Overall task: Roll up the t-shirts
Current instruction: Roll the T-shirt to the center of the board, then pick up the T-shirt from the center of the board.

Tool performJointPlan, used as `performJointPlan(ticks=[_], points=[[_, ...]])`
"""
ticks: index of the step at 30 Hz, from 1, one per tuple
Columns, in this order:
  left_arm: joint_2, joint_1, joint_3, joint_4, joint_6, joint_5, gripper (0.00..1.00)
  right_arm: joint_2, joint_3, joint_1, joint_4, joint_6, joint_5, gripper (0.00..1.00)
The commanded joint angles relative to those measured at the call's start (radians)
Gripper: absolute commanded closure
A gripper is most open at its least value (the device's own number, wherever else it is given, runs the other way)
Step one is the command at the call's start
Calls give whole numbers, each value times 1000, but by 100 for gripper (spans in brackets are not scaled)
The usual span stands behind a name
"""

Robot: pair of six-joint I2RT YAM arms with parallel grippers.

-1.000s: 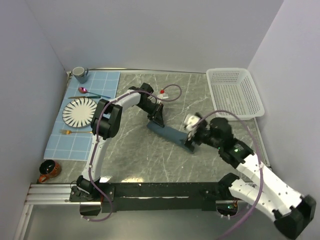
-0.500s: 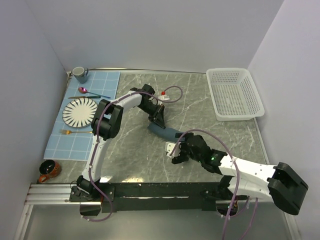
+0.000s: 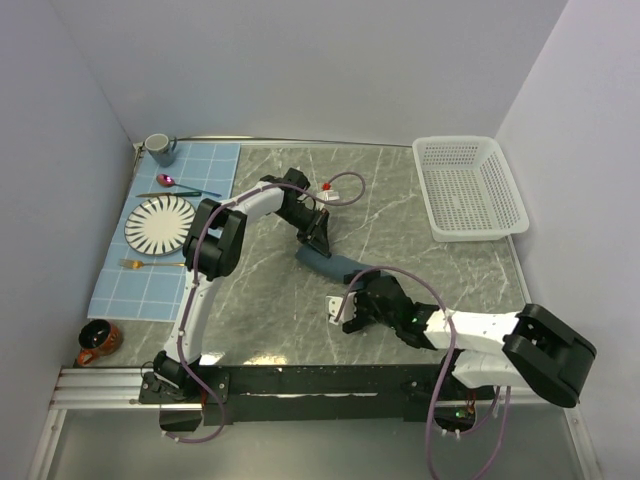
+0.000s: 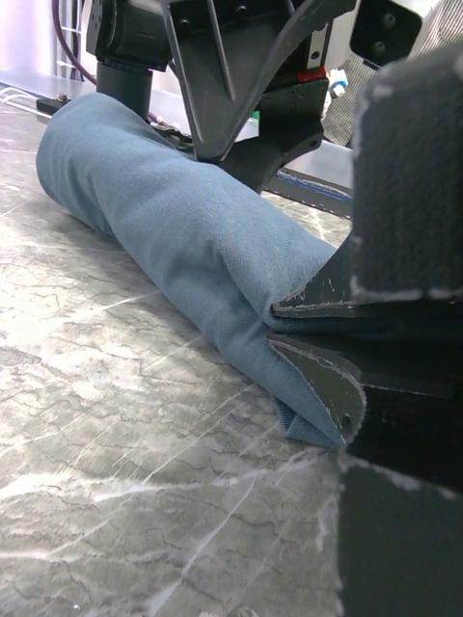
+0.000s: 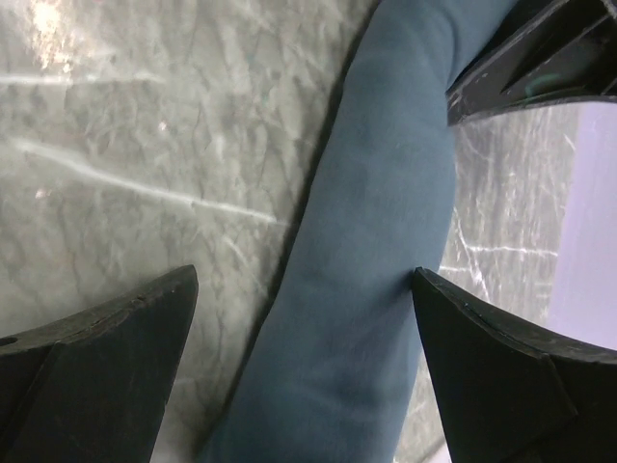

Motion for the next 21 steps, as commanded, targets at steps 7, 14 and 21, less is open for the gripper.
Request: performJointPlan(ticks=[7,14,21], points=[[75,-22,-15,-28,14,-24,84,141,-7,5,127,-58,47,3],[80,-18,-13,-39,21,5,84,259,30,-4,106,-52,64,6],[108,5,7,-88,60,20,84,320,93,-9,41,-23,105,9]])
